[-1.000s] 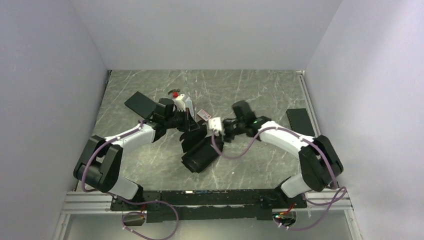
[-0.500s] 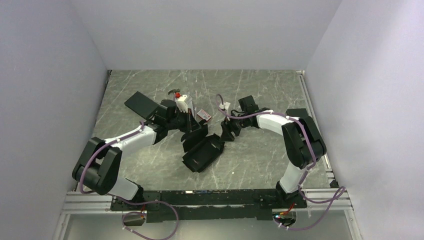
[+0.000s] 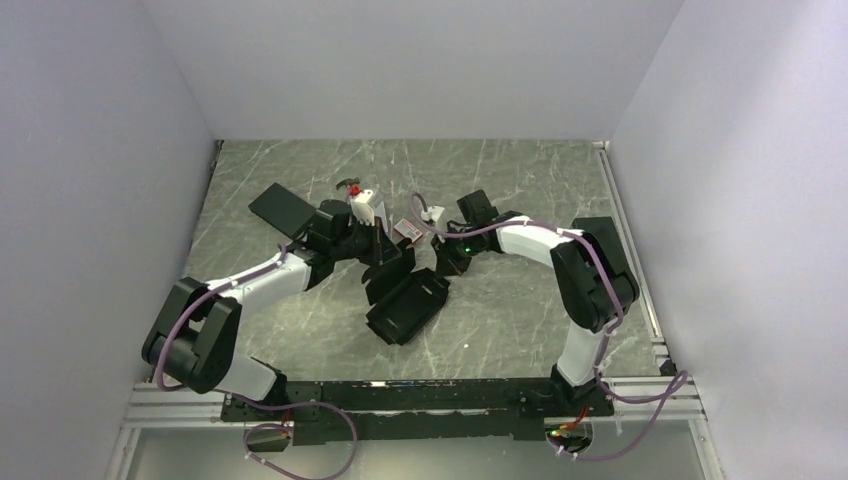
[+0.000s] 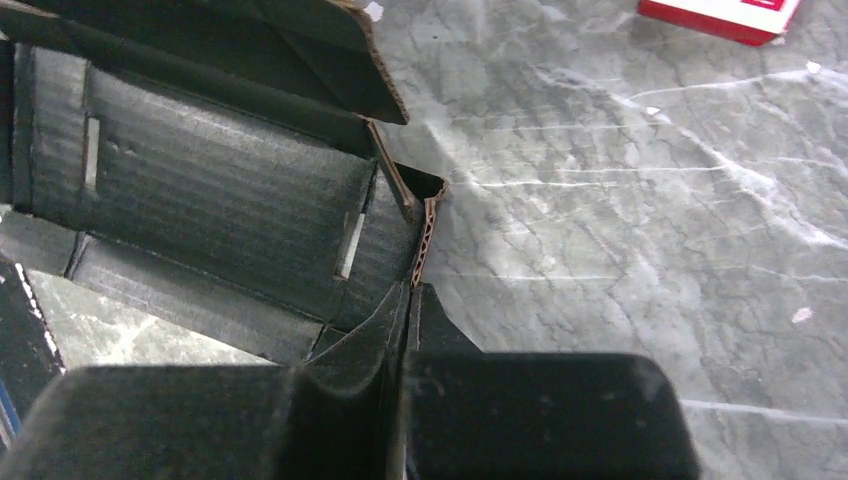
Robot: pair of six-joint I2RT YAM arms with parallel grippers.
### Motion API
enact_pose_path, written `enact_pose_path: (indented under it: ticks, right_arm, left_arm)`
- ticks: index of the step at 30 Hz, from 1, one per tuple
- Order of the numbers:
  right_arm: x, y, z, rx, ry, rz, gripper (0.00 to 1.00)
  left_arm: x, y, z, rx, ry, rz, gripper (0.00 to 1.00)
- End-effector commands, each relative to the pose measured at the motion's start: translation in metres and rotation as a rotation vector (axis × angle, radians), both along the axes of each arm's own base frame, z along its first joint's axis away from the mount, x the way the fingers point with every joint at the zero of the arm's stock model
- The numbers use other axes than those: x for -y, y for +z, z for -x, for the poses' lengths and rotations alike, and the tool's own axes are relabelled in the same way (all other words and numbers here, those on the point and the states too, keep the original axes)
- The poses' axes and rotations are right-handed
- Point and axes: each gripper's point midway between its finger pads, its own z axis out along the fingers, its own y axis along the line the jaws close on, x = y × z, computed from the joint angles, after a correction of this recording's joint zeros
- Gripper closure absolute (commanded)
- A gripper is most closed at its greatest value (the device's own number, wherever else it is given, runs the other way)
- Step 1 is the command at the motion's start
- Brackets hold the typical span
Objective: Fold the paper box
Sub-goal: Fold the paper box at the center of the board.
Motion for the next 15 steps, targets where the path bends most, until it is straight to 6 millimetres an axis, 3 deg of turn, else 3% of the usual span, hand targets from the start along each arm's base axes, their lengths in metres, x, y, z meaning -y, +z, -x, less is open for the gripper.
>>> enact_pose_path:
  ticks: [1,7,15]
  right_arm:
    - [-0.003,0.024,-0.018,0.096,-0.021,-0.010,1.00]
    - [-0.012,0.069,-0.021,0.250,0.000,-0.096,1.00]
    - [-0.015,0.088,-0.020,0.439,0.049,-0.055,1.00]
  left_arm:
    - [0.004,0.023,0.000,0.098,-0.041,0.031,1.00]
    - [0.010,0.025,0.001,0.084,-0.087,0.031,1.00]
    - [0.017,0.030,-0.005,0.075,-0.115,0.042,1.00]
